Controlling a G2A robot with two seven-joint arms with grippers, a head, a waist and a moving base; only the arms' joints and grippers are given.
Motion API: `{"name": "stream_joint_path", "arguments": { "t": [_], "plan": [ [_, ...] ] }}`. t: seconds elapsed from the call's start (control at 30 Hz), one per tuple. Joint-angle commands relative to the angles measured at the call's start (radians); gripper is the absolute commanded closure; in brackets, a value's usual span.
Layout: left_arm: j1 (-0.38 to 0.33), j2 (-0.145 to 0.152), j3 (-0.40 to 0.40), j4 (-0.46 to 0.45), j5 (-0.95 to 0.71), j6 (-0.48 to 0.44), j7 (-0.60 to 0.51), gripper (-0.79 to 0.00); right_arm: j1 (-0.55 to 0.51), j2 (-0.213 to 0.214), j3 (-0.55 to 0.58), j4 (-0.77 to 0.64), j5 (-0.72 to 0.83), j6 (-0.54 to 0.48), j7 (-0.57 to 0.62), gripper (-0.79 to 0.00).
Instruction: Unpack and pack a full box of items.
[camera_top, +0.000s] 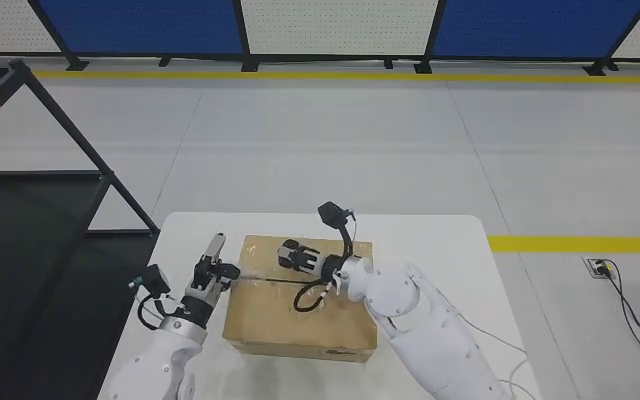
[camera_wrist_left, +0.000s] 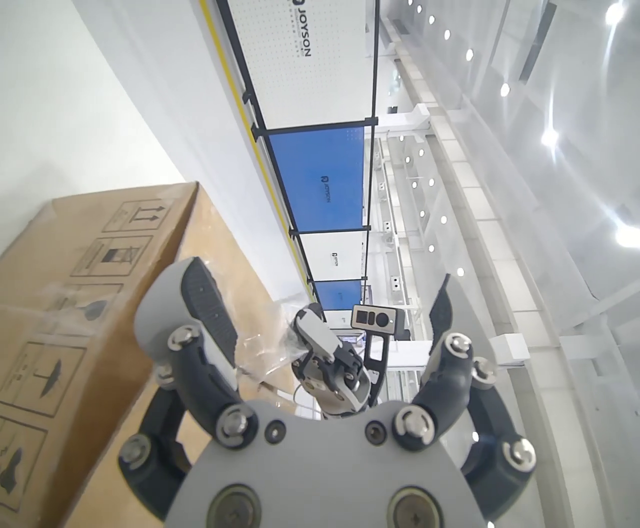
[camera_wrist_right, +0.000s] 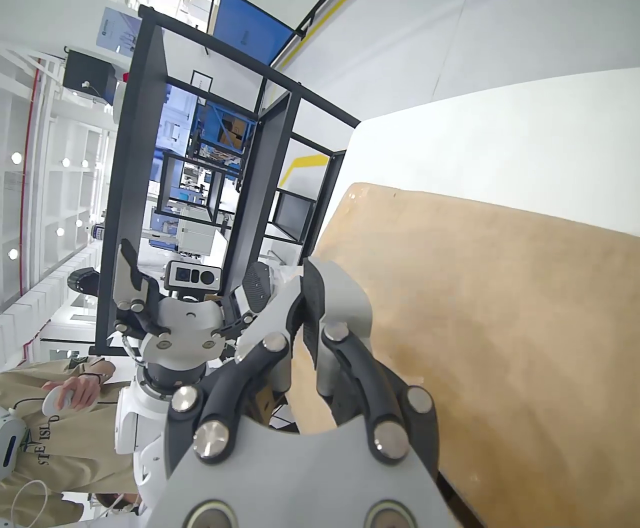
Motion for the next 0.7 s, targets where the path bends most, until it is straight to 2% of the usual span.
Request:
{"name": "stream_joint_path", "arguments": {
  "t": [0.0, 0.43, 0.57, 0.67],
  "plan": [
    [0.0, 0.001, 0.004, 0.002, 0.003, 0.002, -0.001, -0.785, -0.017, 0.004, 0.008, -0.015, -0.011, -0.004, 0.002, 0.0],
    [-0.007, 0.006, 0.024, 0.018, 0.024, 0.017, -0.009, -0.785, -0.096, 0.02, 0.045, -0.093, -0.059, -0.019, 0.005, -0.012],
    [-0.019, 0.008, 0.031, 0.034, 0.029, 0.024, -0.015, -0.785, -0.111, 0.022, 0.052, -0.106, -0.068, -0.01, 0.0, -0.083],
    [-0.029, 0.009, 0.036, 0.049, 0.036, 0.027, -0.02, -0.785, -0.125, 0.023, 0.058, -0.114, -0.071, -0.006, -0.008, -0.249]
  ]
}}
